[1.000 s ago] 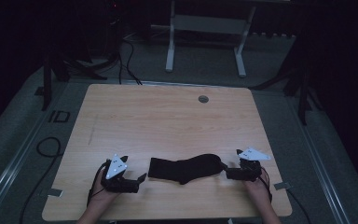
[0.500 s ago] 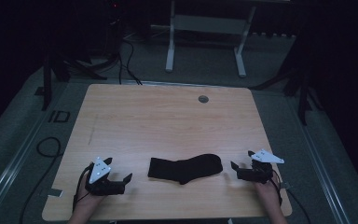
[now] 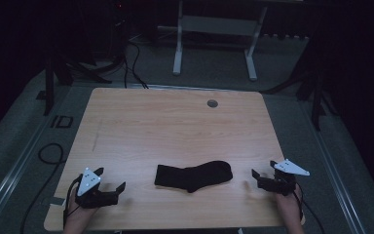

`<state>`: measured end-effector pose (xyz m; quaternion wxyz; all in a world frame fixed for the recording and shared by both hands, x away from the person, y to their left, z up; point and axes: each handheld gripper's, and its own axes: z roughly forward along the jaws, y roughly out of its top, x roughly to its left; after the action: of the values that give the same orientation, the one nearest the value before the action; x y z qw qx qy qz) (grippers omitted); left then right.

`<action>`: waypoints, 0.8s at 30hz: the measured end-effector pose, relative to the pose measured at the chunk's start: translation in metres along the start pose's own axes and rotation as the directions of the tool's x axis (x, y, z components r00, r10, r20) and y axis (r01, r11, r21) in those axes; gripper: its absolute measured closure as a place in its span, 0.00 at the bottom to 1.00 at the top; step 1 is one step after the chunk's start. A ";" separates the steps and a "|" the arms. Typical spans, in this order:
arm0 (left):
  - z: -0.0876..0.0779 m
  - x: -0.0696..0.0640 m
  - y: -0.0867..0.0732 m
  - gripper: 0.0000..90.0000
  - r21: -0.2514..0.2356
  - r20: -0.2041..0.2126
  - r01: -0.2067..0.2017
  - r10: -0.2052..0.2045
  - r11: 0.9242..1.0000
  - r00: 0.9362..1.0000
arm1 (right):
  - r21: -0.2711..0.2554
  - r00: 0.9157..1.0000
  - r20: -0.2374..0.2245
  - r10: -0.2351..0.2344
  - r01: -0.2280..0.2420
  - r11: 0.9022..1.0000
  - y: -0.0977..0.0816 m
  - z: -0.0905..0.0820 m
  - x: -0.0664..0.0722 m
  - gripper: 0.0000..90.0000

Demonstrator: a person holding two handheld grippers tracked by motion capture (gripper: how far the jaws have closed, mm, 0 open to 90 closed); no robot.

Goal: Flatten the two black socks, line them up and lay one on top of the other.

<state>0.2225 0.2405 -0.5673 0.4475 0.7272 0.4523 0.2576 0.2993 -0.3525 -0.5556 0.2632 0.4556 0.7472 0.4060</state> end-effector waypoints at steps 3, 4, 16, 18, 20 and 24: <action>-0.003 0.001 -0.002 0.03 -0.005 -0.008 0.004 -0.004 1.000 1.000 | -0.009 1.000 0.013 0.021 -0.021 1.000 -0.001 -0.002 -0.001 0.14; -0.004 0.002 -0.002 0.03 -0.004 -0.009 0.006 -0.006 1.000 1.000 | -0.011 0.999 0.024 0.023 -0.022 1.000 -0.001 -0.003 -0.001 0.14; -0.019 0.012 -0.007 0.05 -0.054 -0.070 0.035 -0.039 0.998 0.997 | -0.017 0.984 0.175 0.037 -0.035 0.999 -0.011 -0.006 -0.004 0.13; -0.021 0.014 -0.008 0.05 -0.060 -0.073 0.057 -0.061 0.997 0.995 | -0.027 0.980 0.193 0.057 -0.053 0.998 -0.013 -0.007 -0.008 0.13; -0.022 0.014 -0.009 0.05 -0.062 -0.080 0.060 -0.064 0.996 0.995 | -0.036 0.975 0.212 0.073 -0.067 0.997 -0.014 -0.009 -0.010 0.13; -0.024 0.016 -0.012 0.04 -0.067 -0.089 0.069 -0.075 0.995 0.993 | -0.048 0.967 0.235 0.101 -0.093 0.995 -0.015 -0.011 -0.014 0.13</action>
<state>0.2058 0.2672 -0.5669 0.4584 0.6831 0.4898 0.2887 0.2902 -0.3733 -0.5618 0.3386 0.5319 0.6797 0.3746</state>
